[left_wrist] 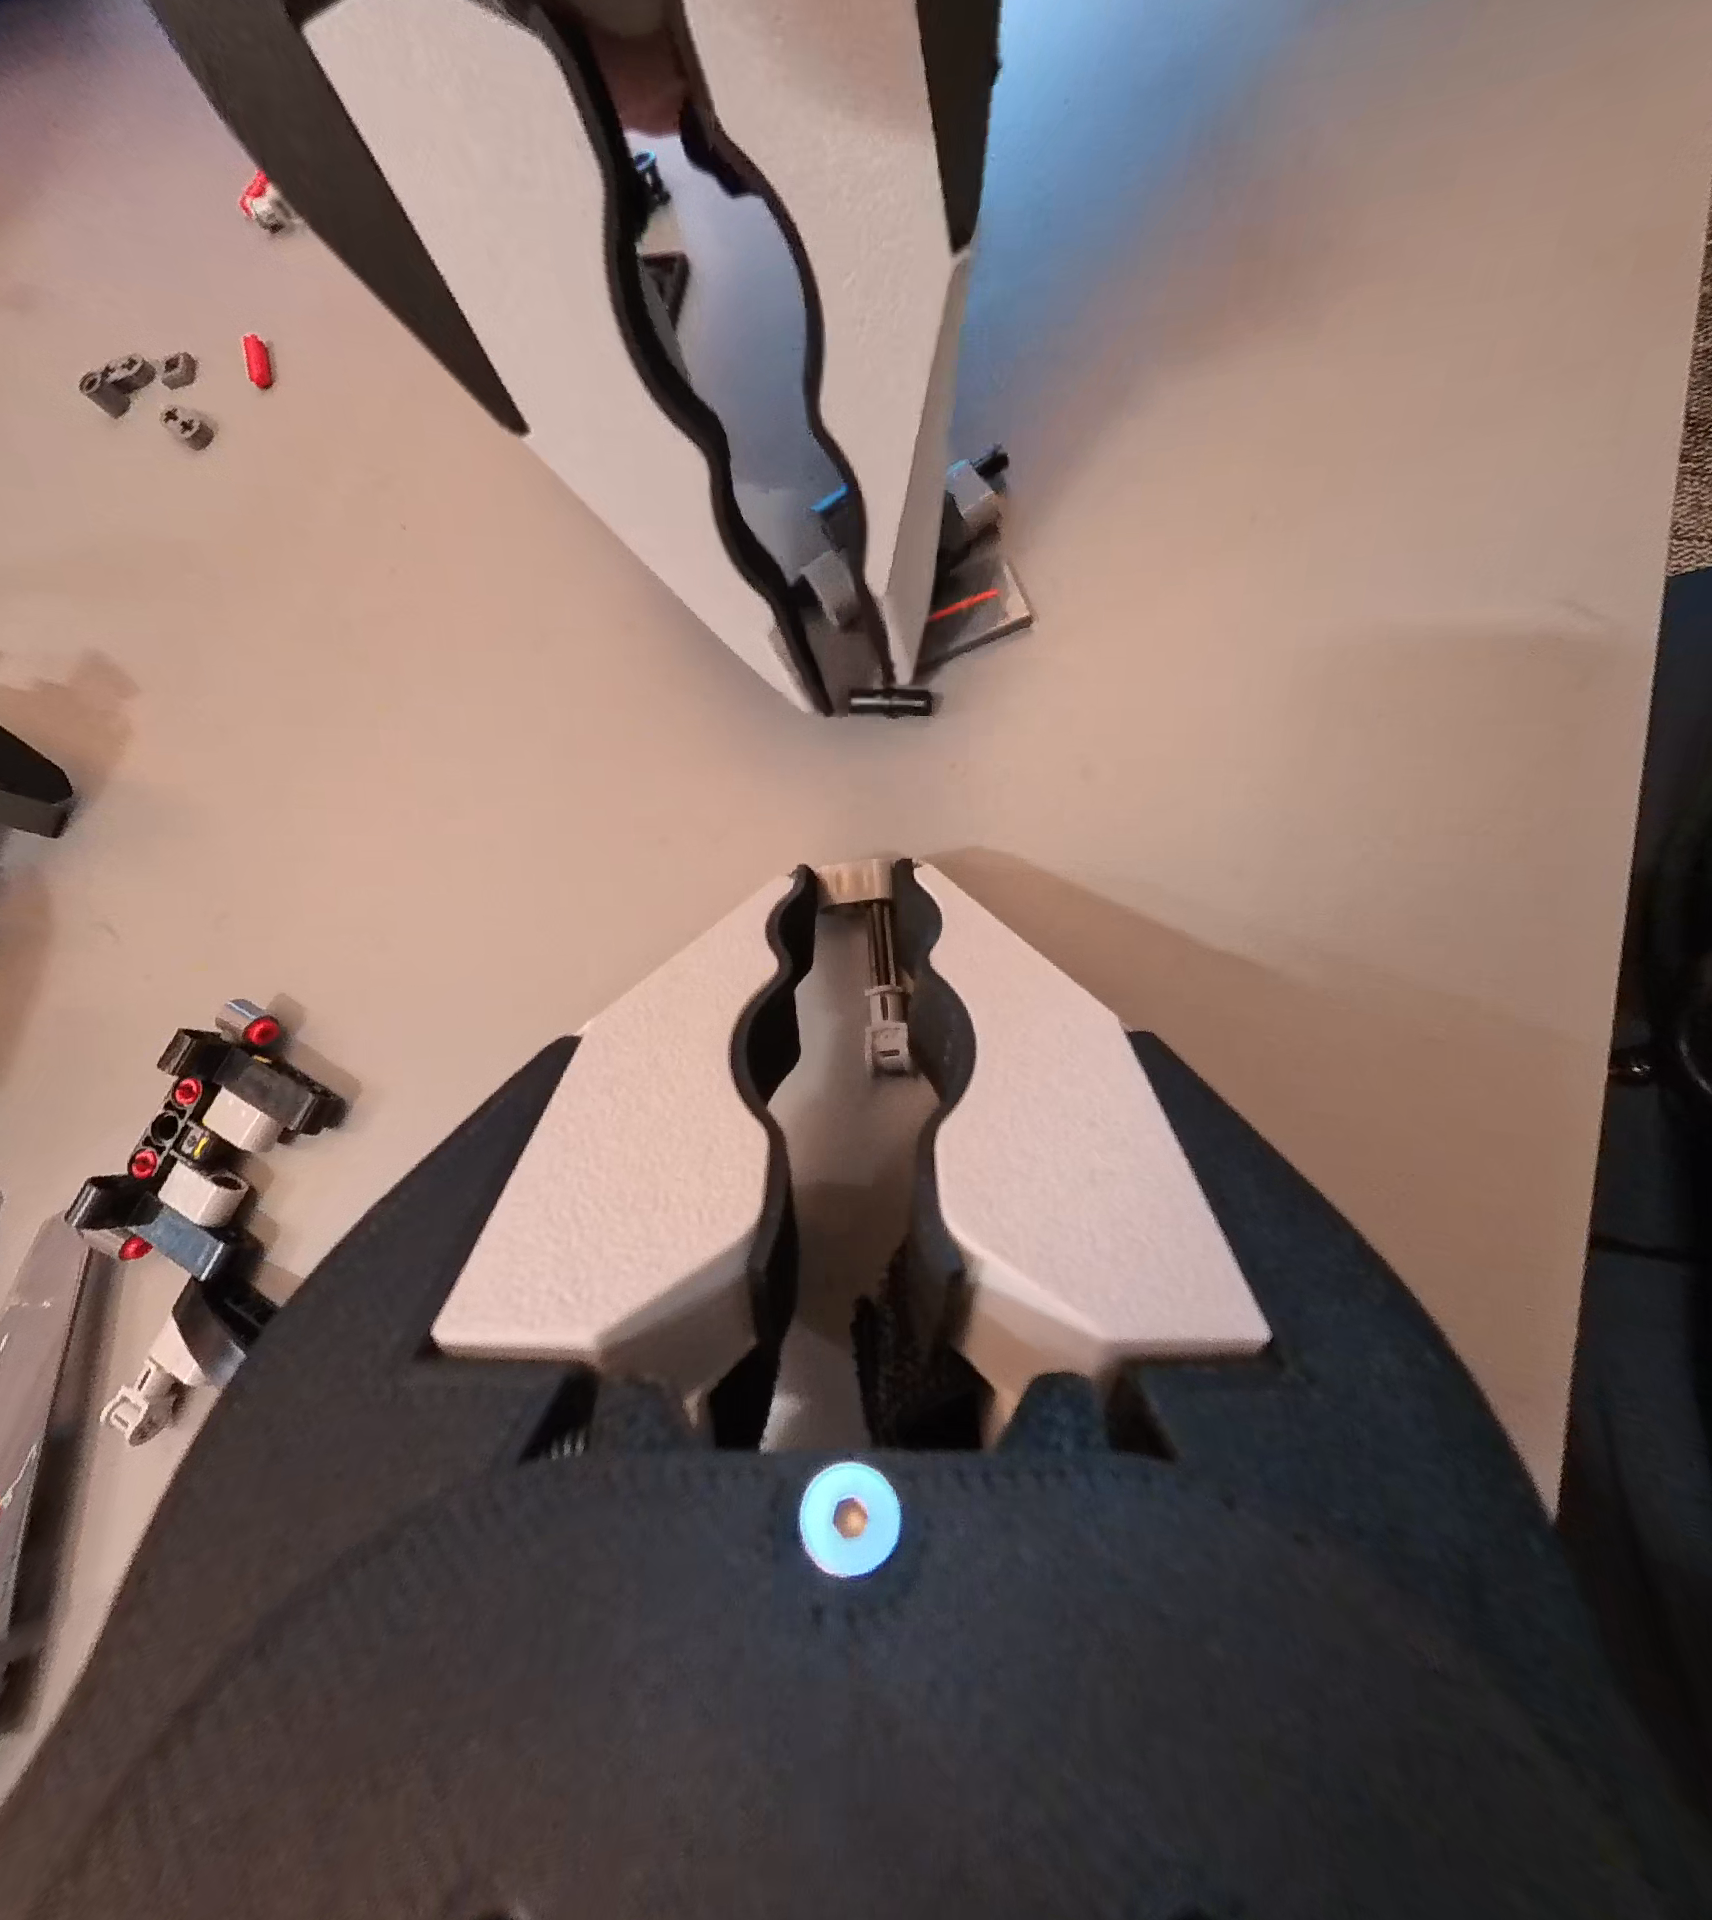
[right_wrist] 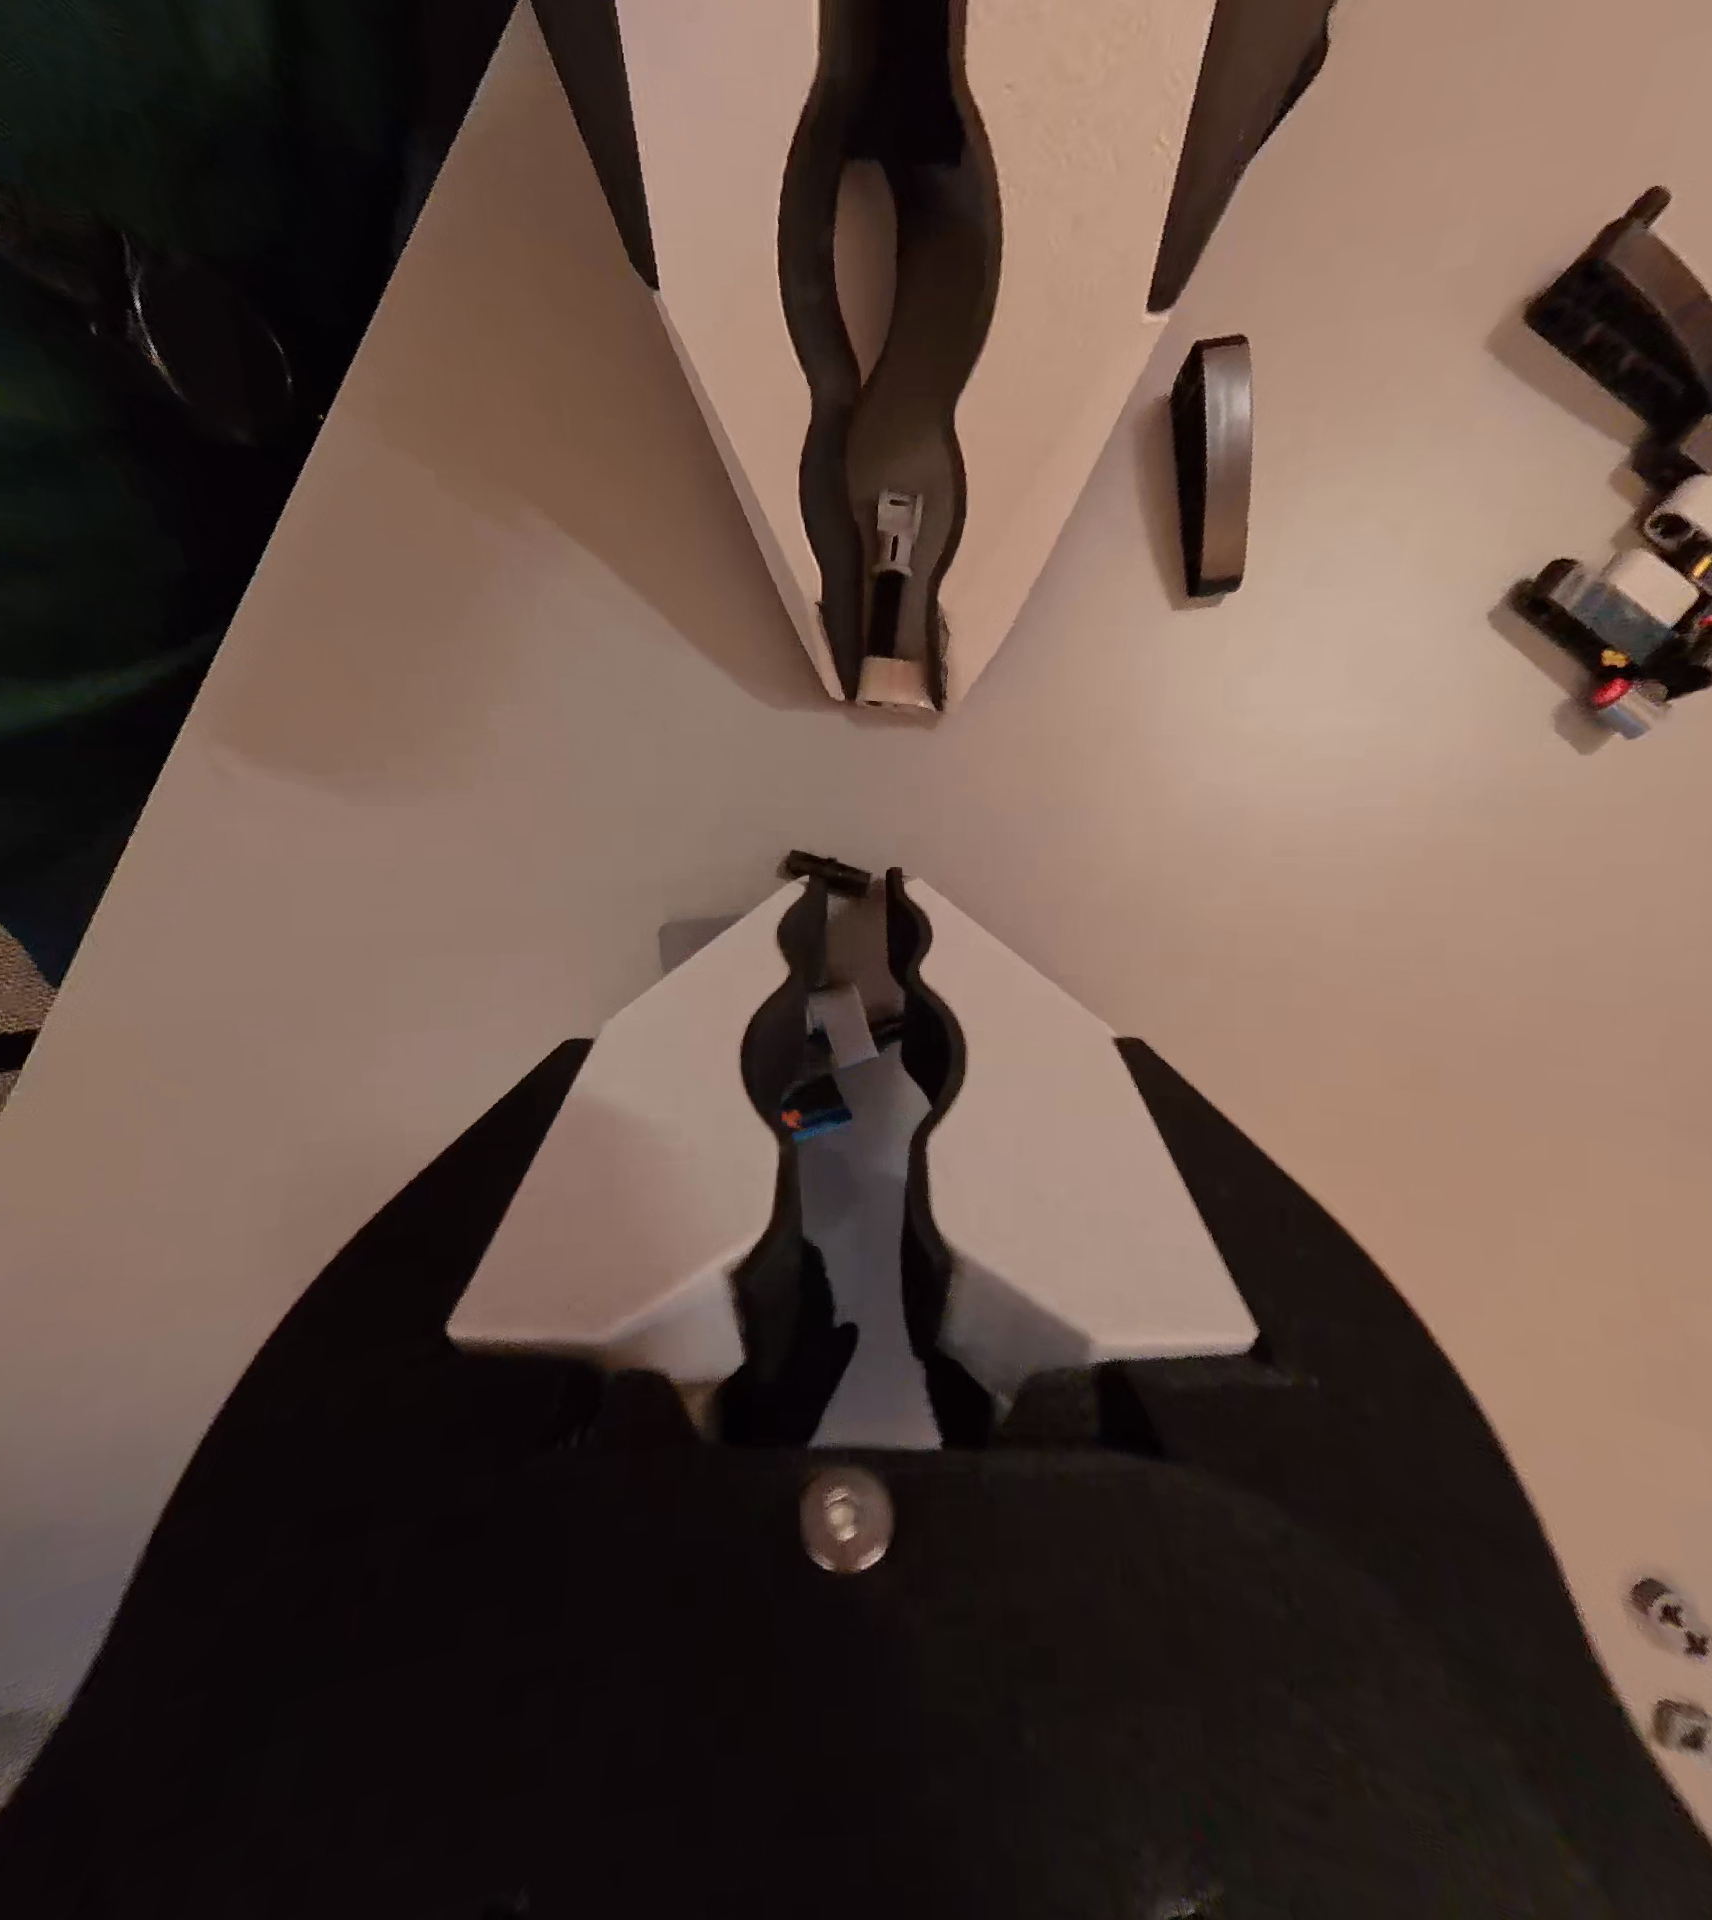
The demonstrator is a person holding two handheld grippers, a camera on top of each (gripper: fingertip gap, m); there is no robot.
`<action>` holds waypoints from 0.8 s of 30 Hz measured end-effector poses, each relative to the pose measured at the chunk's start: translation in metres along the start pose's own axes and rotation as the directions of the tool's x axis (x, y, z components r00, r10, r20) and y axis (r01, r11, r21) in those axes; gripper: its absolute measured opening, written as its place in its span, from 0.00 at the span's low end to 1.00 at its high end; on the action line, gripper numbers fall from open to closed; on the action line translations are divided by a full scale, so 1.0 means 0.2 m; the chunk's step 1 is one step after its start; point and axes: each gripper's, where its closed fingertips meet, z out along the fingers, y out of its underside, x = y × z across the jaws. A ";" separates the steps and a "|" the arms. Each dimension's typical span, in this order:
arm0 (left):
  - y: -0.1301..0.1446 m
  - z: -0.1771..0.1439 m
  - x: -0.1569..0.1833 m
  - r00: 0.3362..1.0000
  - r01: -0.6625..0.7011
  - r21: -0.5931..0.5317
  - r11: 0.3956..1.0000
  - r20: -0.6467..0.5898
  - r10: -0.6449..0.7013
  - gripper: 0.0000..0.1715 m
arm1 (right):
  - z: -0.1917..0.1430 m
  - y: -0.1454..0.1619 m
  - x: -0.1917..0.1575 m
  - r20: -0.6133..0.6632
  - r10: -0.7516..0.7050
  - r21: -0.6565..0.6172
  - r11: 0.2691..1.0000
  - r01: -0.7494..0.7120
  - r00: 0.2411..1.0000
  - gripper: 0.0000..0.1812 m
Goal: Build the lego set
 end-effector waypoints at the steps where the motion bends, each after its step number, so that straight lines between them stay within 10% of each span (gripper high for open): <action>1: 0.00 0.00 0.00 1.000 -0.001 0.000 1.000 0.001 0.001 0.08 | 0.01 -0.01 0.00 0.000 -0.005 0.000 1.000 0.005 1.000 0.04; 24: 0.00 0.00 0.00 1.000 -0.008 0.000 1.000 0.016 0.008 0.08 | 0.03 -0.08 0.05 -0.132 0.192 0.129 0.976 -0.176 0.972 0.00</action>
